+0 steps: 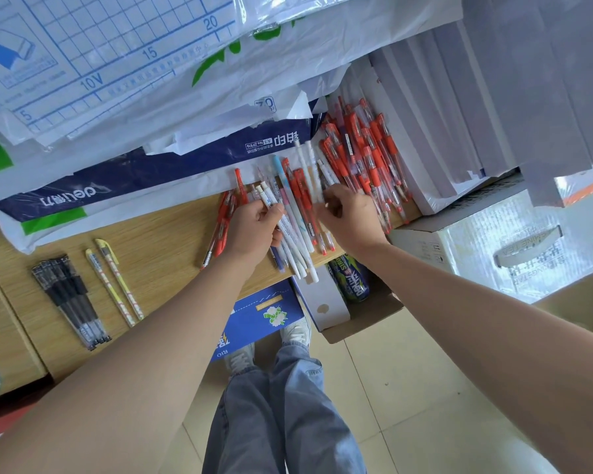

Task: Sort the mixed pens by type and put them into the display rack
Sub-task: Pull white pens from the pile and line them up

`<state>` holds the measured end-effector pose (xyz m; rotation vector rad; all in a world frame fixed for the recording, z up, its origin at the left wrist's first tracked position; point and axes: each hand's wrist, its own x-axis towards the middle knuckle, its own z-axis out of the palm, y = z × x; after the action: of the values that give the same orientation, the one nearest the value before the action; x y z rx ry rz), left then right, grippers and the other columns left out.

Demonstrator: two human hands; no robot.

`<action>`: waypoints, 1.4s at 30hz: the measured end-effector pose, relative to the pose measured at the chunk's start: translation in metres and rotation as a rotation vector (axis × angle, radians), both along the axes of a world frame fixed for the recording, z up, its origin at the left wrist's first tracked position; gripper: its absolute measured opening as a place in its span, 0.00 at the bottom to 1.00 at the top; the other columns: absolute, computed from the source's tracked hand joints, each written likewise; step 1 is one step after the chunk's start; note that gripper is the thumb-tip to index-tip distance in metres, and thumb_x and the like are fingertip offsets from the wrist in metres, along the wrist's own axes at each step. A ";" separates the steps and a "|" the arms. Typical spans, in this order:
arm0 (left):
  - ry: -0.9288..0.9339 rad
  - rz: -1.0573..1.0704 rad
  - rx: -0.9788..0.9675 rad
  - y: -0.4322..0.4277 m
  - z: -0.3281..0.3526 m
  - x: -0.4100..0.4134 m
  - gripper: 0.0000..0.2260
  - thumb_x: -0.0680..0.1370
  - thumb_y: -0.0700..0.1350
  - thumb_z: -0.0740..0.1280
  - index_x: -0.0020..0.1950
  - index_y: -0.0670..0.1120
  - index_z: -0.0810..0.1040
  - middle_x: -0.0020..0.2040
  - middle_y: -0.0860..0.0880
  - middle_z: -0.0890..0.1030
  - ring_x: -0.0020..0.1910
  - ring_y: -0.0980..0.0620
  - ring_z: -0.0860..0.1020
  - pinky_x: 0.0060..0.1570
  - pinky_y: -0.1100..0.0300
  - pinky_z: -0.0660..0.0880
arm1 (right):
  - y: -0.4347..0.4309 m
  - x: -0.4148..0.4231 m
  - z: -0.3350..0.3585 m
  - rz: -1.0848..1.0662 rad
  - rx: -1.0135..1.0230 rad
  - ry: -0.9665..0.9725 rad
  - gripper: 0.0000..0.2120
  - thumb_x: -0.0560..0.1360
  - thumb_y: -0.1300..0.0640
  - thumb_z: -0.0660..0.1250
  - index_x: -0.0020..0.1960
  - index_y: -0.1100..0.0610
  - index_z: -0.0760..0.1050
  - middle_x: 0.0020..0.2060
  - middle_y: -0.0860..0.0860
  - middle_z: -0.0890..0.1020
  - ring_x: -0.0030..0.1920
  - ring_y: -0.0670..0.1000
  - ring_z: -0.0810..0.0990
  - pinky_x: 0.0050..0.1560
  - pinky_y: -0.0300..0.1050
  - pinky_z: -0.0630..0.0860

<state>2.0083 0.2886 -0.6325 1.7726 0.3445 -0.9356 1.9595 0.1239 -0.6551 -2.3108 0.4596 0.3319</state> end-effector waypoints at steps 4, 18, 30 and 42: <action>0.003 0.071 -0.033 0.001 0.004 0.000 0.10 0.81 0.44 0.62 0.44 0.39 0.73 0.33 0.44 0.72 0.29 0.52 0.72 0.25 0.66 0.71 | 0.012 -0.005 0.017 0.221 0.290 0.183 0.10 0.79 0.54 0.64 0.40 0.51 0.68 0.33 0.45 0.71 0.32 0.43 0.68 0.33 0.32 0.65; -0.017 0.192 -0.061 0.024 0.012 -0.011 0.09 0.77 0.49 0.68 0.41 0.46 0.77 0.35 0.48 0.78 0.38 0.45 0.78 0.40 0.48 0.76 | 0.033 -0.005 0.036 0.191 0.584 0.356 0.16 0.77 0.47 0.65 0.40 0.60 0.71 0.23 0.43 0.68 0.26 0.45 0.69 0.39 0.49 0.74; 0.042 0.117 -0.038 0.010 0.024 -0.016 0.10 0.80 0.51 0.64 0.43 0.48 0.78 0.41 0.49 0.79 0.43 0.51 0.77 0.45 0.57 0.73 | 0.029 -0.009 0.043 0.135 0.505 0.423 0.17 0.76 0.44 0.65 0.41 0.58 0.76 0.30 0.48 0.79 0.31 0.49 0.76 0.38 0.46 0.76; 0.074 0.100 0.037 0.017 -0.002 -0.015 0.14 0.81 0.49 0.62 0.52 0.39 0.80 0.45 0.50 0.83 0.48 0.45 0.79 0.53 0.46 0.76 | -0.007 -0.019 -0.004 -0.028 -0.476 0.207 0.11 0.80 0.58 0.60 0.60 0.61 0.70 0.42 0.57 0.81 0.42 0.58 0.80 0.35 0.44 0.69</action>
<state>1.9933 0.3057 -0.6340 1.7404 0.4961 -0.9307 1.9409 0.1174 -0.6587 -2.7385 0.7385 0.4939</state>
